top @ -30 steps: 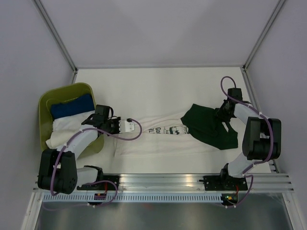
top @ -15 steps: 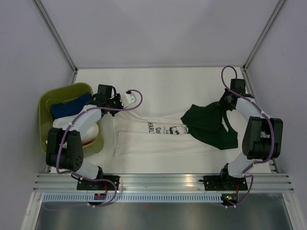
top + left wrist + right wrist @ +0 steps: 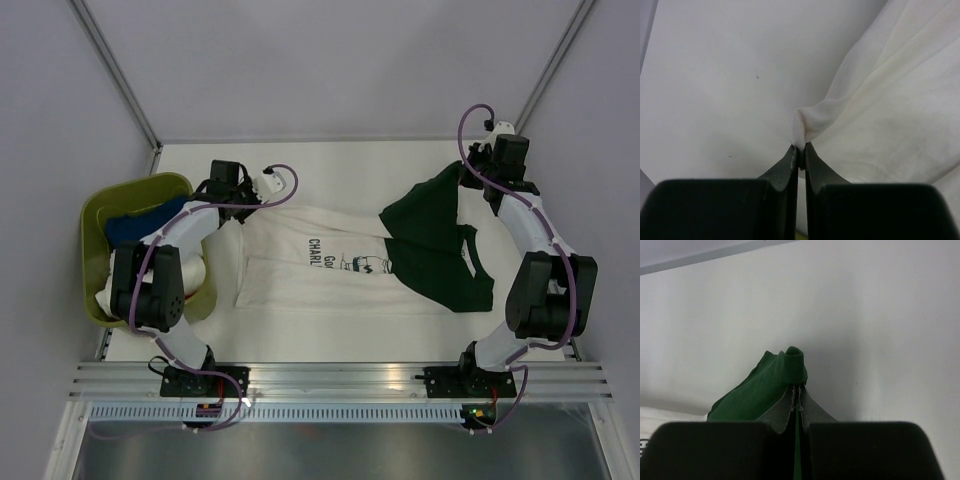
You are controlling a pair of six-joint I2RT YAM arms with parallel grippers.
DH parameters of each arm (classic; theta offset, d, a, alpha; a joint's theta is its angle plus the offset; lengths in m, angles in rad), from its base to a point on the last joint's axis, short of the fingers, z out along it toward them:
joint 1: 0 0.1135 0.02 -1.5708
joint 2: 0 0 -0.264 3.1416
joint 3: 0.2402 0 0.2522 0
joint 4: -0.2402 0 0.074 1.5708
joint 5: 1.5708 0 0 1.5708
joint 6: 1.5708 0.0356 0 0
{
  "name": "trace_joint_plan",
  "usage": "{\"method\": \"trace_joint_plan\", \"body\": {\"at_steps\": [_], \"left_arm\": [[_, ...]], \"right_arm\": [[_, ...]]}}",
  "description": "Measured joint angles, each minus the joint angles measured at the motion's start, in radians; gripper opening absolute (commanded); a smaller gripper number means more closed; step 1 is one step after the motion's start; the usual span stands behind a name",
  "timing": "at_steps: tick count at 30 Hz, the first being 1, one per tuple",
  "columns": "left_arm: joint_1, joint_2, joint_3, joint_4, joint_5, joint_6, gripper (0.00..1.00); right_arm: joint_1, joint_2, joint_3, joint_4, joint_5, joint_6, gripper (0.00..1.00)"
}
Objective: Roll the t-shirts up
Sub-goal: Fold the tshirt
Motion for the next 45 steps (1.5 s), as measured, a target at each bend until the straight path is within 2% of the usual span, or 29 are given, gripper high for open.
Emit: {"method": "trace_joint_plan", "body": {"at_steps": [5,11,16,19,23,31,36,42,45], "left_arm": [[0.001,0.010,0.000,0.002,-0.003,-0.002,0.09],[0.003,0.011,0.000,0.011,-0.002,-0.003,0.10],[0.003,0.011,-0.002,0.015,-0.001,-0.003,0.10],[0.003,0.010,-0.016,0.021,0.000,-0.002,0.12],[0.003,-0.016,-0.072,0.025,0.006,0.014,0.14],[0.005,-0.128,-0.201,0.017,0.067,0.146,0.13],[0.006,-0.157,-0.243,0.016,0.092,0.200,0.13],[0.018,-0.169,-0.269,-0.011,0.145,0.255,0.13],[0.027,-0.169,-0.273,-0.035,0.168,0.291,0.14]], "right_arm": [[0.000,0.000,0.011,0.042,-0.021,-0.055,0.00],[0.000,0.010,0.119,0.067,-0.049,-0.100,0.01],[0.006,0.008,0.120,0.060,-0.073,-0.117,0.00],[0.016,-0.058,0.048,0.045,-0.067,-0.119,0.01],[0.029,-0.258,-0.123,-0.022,-0.012,-0.126,0.01],[0.026,-0.584,-0.312,-0.141,0.072,-0.134,0.01],[0.026,-0.639,-0.400,-0.249,0.121,-0.200,0.00],[0.026,-0.682,-0.430,-0.348,0.146,-0.316,0.01],[0.026,-0.702,-0.430,-0.372,0.136,-0.379,0.05]]}}
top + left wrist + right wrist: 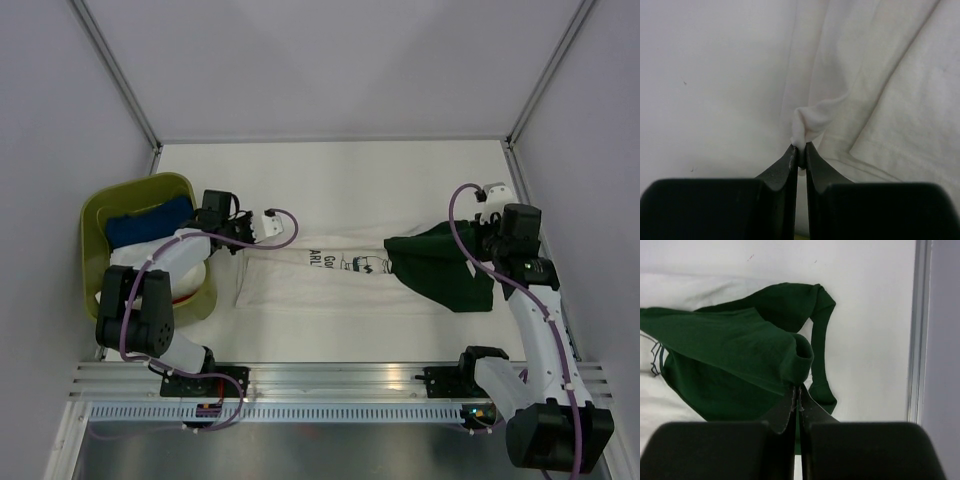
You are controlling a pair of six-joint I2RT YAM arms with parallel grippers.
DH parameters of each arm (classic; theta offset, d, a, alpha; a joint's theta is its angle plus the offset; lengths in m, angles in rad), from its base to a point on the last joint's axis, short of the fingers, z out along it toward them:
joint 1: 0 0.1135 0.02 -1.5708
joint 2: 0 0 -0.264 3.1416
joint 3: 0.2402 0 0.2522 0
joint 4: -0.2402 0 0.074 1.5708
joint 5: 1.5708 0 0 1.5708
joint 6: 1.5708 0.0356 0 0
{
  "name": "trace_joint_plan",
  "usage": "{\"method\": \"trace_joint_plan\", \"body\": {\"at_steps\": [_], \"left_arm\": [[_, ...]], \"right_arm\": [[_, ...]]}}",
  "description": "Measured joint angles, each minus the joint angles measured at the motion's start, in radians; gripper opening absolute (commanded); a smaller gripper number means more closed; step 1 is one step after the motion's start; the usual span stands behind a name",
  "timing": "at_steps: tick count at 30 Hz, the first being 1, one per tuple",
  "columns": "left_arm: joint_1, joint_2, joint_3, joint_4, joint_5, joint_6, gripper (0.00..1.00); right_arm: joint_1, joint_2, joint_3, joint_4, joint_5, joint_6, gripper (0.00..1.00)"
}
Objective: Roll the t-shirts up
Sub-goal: Fold the tshirt
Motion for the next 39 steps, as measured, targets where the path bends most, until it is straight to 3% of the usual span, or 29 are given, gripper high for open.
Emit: {"method": "trace_joint_plan", "body": {"at_steps": [12,13,15,16,17,19,24,28,31,35,39], "left_arm": [[0.007,-0.002,-0.035,-0.092,0.018,0.232,0.26],[0.007,-0.004,-0.043,-0.099,0.018,0.256,0.27],[0.007,-0.010,-0.053,-0.118,0.018,0.285,0.39],[0.007,-0.011,-0.054,-0.132,0.018,0.297,0.44],[0.007,-0.014,-0.054,-0.143,0.019,0.306,0.54],[0.008,-0.020,-0.047,-0.177,0.023,0.318,0.59],[0.015,-0.022,0.060,-0.340,0.060,0.370,0.67],[0.014,-0.022,0.101,-0.400,0.095,0.389,0.67],[0.006,-0.016,0.101,-0.428,0.104,0.385,0.66],[-0.004,0.014,0.098,-0.424,0.103,0.364,0.64],[-0.013,0.023,0.066,-0.403,0.101,0.340,0.64]], "right_arm": [[0.000,0.003,-0.019,-0.123,-0.109,-0.172,0.18],[0.000,0.003,-0.019,-0.132,-0.124,-0.185,0.23],[0.000,0.002,-0.019,-0.148,-0.146,-0.200,0.36],[0.000,0.000,-0.019,-0.153,-0.154,-0.206,0.50],[0.000,-0.004,-0.019,-0.156,-0.157,-0.208,0.55],[0.000,-0.013,-0.017,-0.162,-0.161,-0.206,0.63],[0.000,0.036,0.034,-0.118,-0.174,-0.047,0.59],[0.003,0.242,0.134,-0.033,-0.165,0.198,0.51],[0.022,0.451,0.200,0.008,-0.126,0.319,0.51],[0.056,0.633,0.212,0.041,-0.106,0.378,0.52],[0.075,0.712,0.212,0.064,-0.106,0.383,0.53]]}}
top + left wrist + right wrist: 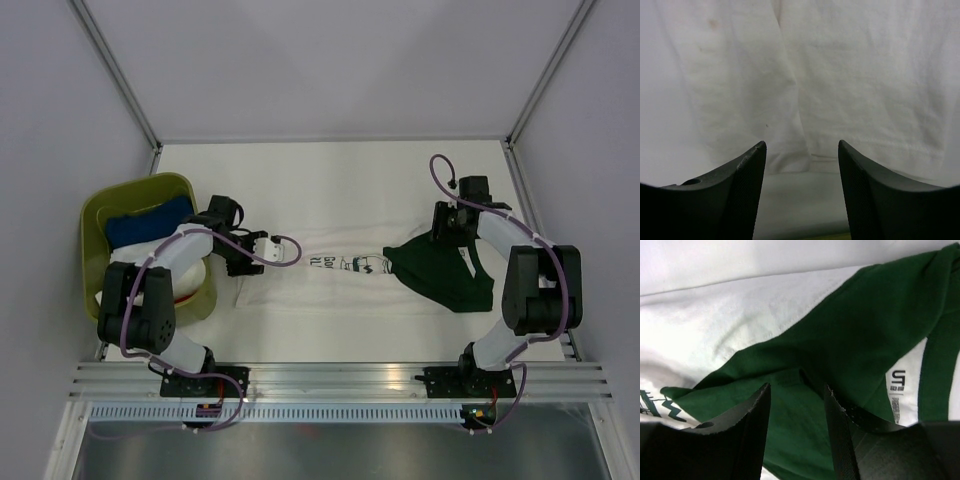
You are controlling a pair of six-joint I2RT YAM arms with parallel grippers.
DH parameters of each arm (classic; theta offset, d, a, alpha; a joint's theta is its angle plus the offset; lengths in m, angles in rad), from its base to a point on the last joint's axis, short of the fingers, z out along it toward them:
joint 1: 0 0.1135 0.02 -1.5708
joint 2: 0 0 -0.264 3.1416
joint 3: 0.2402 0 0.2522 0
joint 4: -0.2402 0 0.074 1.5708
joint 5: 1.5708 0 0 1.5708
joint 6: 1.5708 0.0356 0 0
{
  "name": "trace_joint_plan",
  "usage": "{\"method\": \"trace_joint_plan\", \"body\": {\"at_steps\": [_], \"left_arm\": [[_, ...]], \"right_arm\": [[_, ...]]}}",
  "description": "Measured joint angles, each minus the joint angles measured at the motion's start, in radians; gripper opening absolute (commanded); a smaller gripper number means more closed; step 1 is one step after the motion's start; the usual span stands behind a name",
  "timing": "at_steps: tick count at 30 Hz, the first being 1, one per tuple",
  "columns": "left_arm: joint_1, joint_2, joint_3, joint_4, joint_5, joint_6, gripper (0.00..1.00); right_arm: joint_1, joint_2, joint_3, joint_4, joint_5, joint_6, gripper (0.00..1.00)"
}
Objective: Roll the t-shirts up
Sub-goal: Fold the tshirt
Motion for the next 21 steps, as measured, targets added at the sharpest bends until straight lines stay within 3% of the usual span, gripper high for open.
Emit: {"method": "trace_joint_plan", "body": {"at_steps": [5,12,16,21], "left_arm": [[-0.026,0.006,-0.025,0.035,-0.011,-0.028,0.64],[-0.027,0.035,-0.025,0.073,-0.033,-0.046,0.54],[-0.027,0.054,-0.025,0.080,-0.041,-0.049,0.38],[-0.027,0.060,-0.025,0.087,-0.056,-0.053,0.15]], "right_arm": [[0.008,0.058,0.007,0.043,0.005,-0.004,0.52],[0.011,0.084,0.018,0.046,0.004,-0.024,0.11],[0.011,0.082,0.018,0.037,0.003,-0.027,0.01],[0.025,0.049,0.018,0.008,0.005,-0.026,0.01]]}}
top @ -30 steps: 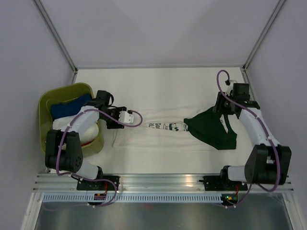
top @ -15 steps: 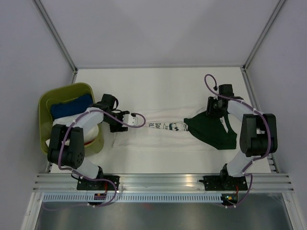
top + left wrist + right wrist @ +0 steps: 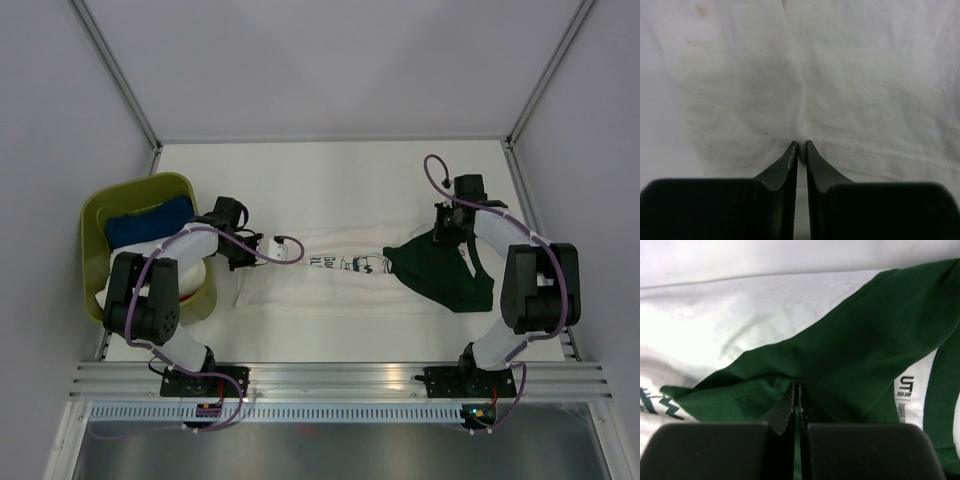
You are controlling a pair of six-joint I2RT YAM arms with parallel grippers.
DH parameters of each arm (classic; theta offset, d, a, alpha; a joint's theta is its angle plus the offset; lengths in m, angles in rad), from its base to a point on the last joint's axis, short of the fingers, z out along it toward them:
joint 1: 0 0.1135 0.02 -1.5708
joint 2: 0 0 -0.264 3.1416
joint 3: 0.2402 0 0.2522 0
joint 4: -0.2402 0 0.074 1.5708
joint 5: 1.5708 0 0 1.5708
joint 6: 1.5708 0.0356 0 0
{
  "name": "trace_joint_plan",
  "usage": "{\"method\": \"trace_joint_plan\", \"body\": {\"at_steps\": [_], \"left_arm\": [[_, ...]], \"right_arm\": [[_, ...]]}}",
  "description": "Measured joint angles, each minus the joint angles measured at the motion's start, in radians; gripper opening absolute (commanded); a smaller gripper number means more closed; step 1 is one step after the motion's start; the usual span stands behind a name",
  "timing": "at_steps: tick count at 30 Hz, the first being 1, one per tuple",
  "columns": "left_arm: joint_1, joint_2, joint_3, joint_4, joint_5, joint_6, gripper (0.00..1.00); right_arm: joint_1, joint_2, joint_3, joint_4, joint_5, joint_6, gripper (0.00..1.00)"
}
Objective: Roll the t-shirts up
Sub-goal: Fold the tshirt
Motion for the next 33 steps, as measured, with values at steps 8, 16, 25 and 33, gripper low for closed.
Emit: {"method": "trace_joint_plan", "body": {"at_steps": [8,16,25,33], "left_arm": [[0.003,0.000,0.015,0.002,-0.026,-0.012,0.06],[0.025,0.000,0.040,0.000,-0.028,-0.016,0.03],[0.049,0.000,0.058,-0.026,-0.028,-0.015,0.02],[0.064,0.000,0.072,-0.033,-0.028,-0.001,0.02]], "right_arm": [[0.071,-0.116,0.002,-0.100,0.002,-0.009,0.00],[0.115,-0.278,-0.021,-0.233,-0.033,-0.010,0.01],[0.178,-0.350,-0.080,-0.337,-0.142,0.026,0.00],[0.188,-0.388,-0.172,-0.406,-0.230,0.057,0.01]]}}
